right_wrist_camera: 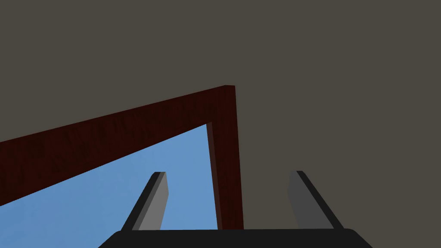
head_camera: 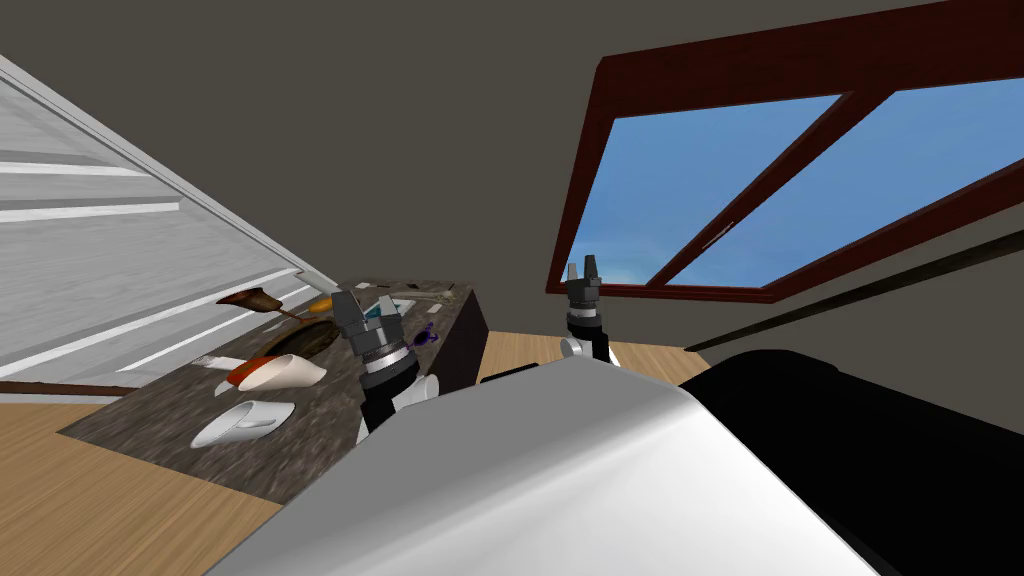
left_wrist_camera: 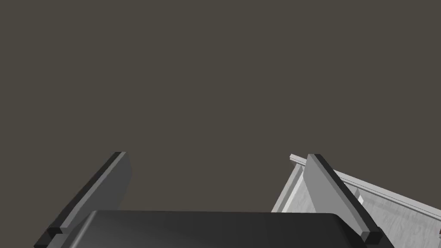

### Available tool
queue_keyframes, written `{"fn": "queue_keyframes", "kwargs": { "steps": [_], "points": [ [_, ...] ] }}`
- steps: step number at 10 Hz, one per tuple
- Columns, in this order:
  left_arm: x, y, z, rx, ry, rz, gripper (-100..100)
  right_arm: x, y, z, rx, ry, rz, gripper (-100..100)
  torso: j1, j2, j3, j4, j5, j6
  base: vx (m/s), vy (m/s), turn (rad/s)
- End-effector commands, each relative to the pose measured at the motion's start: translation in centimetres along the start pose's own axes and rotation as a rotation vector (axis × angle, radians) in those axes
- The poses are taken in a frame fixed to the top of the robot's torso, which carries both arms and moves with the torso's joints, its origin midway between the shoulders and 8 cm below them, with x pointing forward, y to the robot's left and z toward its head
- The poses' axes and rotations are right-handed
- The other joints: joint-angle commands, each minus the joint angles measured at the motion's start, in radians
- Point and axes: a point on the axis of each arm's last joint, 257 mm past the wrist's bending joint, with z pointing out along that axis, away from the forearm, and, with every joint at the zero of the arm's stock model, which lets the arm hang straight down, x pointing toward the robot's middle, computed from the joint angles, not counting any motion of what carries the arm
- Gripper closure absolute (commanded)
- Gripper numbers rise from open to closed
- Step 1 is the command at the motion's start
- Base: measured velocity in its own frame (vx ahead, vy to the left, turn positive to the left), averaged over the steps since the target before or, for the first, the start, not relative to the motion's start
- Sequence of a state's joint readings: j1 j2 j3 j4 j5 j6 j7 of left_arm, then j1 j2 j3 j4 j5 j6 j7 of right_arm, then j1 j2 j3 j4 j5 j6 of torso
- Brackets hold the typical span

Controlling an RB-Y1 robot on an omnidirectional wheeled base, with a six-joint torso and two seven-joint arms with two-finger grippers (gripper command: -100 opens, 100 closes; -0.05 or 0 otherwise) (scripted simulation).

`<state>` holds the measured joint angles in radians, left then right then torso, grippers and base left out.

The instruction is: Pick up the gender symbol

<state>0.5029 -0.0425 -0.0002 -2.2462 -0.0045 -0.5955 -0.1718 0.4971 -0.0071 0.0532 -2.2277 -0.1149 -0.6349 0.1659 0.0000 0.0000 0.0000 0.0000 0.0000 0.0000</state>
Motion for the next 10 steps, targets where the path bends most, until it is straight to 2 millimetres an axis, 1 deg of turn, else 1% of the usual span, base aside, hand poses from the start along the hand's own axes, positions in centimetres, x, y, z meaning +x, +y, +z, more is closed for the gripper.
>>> {"fn": "queue_keyframes", "kwargs": {
  "steps": [1, 5, 10],
  "points": [
    [0.2, 0.0, 0.2, -0.002, 0.039, 0.009, -100, 0.0, 0.0, 0.0, 0.0, 0.0, 0.0, 0, 0.0, 0.0, 0.0, 0.0, 0.0, 0.0, 0.0, 0.0, 0.0],
    [0.2, 0.9, 0.9, -0.053, 0.124, 0.011, -100, 0.0, 0.0, 0.0, 0.0, 0.0, 0.0, 0, -0.002, 0.001, 0.001, 0.0, 0.0, 0.0, -0.017, -0.029, -0.017],
    [-0.4, 2.3, 1.6, -0.139, 0.156, -0.012, -100, 0.0, 0.0, 0.0, 0.0, 0.0, 0.0, 0, -0.001, 0.001, 0.0, 0.0, 0.0, 0.0, -0.01, -0.026, -0.017]
  ]
}}
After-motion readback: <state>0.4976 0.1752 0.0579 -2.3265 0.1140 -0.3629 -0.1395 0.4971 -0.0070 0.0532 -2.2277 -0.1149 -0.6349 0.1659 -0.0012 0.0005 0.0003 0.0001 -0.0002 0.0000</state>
